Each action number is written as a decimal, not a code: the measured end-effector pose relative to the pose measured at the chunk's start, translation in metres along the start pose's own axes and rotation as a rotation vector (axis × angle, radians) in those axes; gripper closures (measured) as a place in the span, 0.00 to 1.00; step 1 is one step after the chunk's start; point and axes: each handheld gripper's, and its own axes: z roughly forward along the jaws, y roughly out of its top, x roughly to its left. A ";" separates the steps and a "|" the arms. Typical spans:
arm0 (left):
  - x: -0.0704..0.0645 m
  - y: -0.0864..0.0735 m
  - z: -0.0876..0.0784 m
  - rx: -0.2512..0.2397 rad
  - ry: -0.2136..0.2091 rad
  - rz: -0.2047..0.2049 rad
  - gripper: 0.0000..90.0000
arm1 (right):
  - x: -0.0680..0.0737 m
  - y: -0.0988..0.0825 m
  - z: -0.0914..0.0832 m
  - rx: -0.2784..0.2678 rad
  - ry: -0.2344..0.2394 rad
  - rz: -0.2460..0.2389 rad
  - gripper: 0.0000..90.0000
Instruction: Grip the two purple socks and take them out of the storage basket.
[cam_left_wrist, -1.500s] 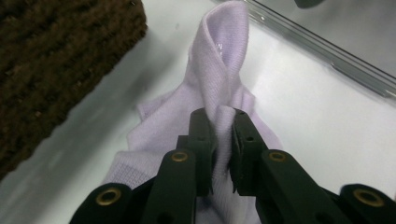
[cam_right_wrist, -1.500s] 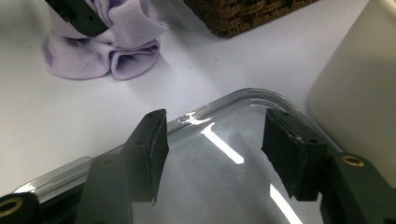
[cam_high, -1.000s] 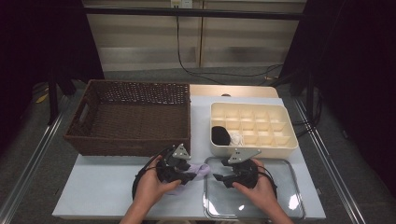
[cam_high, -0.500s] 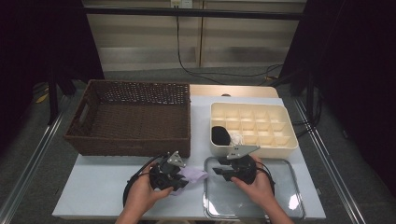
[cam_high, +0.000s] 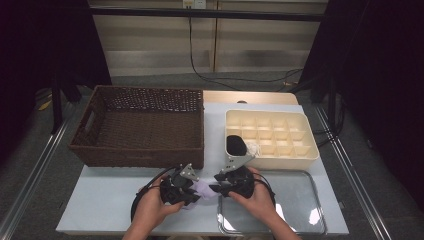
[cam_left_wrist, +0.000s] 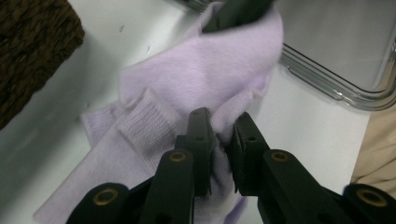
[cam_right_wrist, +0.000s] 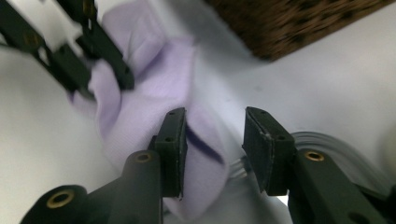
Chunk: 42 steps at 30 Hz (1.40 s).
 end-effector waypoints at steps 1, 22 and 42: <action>0.001 -0.001 -0.001 0.008 -0.002 0.002 0.89 | 0.002 0.000 0.004 0.017 0.004 -0.012 0.66; 0.007 -0.004 -0.016 -0.119 0.040 -0.086 0.70 | -0.021 -0.026 -0.048 -0.067 -0.132 0.034 0.96; 0.015 0.002 0.002 -0.126 0.059 -0.130 0.69 | -0.028 -0.055 -0.064 -0.091 -0.176 0.112 0.84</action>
